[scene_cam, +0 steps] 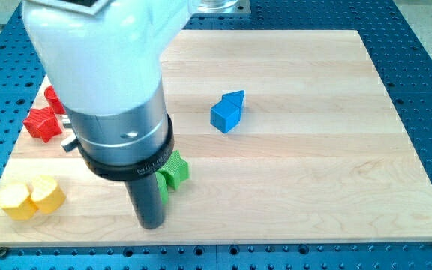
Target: Keep green blocks at the center
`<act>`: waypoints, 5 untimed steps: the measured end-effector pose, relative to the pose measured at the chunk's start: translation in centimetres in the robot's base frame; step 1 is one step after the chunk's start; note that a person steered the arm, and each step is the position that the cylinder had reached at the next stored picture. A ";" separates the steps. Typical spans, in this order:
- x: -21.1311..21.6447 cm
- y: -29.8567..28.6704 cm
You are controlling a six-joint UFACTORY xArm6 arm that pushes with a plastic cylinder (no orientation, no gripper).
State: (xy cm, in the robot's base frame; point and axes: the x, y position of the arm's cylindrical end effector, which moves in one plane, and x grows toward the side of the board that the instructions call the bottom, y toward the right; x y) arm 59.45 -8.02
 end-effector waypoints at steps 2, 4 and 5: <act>-12.3 6.4; -0.4 10.8; 2.0 -2.3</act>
State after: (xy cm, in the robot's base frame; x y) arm 61.40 -10.28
